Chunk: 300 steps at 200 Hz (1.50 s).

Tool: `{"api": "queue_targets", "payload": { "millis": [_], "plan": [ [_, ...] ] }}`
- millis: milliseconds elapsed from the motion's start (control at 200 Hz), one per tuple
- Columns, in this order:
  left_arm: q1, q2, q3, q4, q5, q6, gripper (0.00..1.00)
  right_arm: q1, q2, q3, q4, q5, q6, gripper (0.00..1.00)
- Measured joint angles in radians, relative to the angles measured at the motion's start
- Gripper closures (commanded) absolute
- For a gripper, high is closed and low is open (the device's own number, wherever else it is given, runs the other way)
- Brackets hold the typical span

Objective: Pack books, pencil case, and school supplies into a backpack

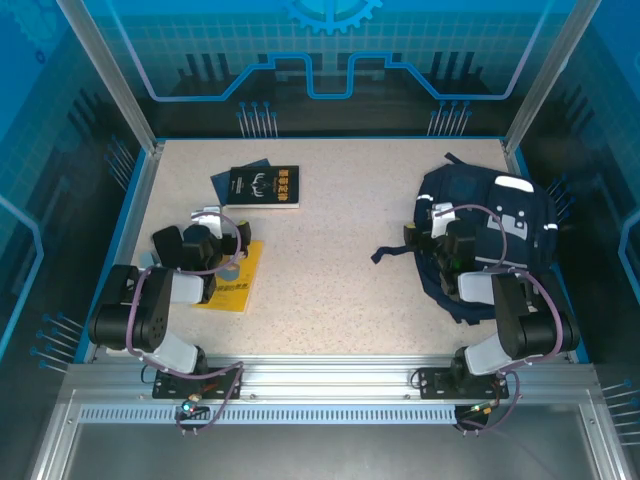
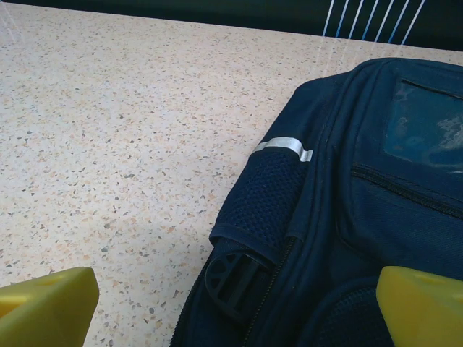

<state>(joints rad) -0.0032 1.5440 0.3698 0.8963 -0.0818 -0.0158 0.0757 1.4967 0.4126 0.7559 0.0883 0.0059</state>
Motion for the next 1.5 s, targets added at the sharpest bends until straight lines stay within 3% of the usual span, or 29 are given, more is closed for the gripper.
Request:
{"api": "queue_targets", "payload": {
  "millis": [935, 1221, 1346, 1501],
  "plan": [
    [0.000, -0.004, 0.000, -0.002, -0.035, -0.004, 0.01, -0.026, -0.013, 0.002, -0.027, -0.032, 0.003, 0.00],
    [0.000, -0.231, 0.014, -0.167, -0.127, -0.023, 0.01, -0.029, -0.280, 0.136, -0.387, 0.086, 0.122, 0.00],
    [-0.002, -0.352, 0.082, -0.354, -0.157, -0.096, 0.01, -0.040, -0.346, 0.282, -0.644, 0.126, 0.254, 0.00],
    [-0.003, -0.472, 0.232, -0.634, -0.161, -0.243, 0.01, -0.068, -0.319, 0.449, -0.951, 0.110, 0.397, 0.00]
  ]
}}
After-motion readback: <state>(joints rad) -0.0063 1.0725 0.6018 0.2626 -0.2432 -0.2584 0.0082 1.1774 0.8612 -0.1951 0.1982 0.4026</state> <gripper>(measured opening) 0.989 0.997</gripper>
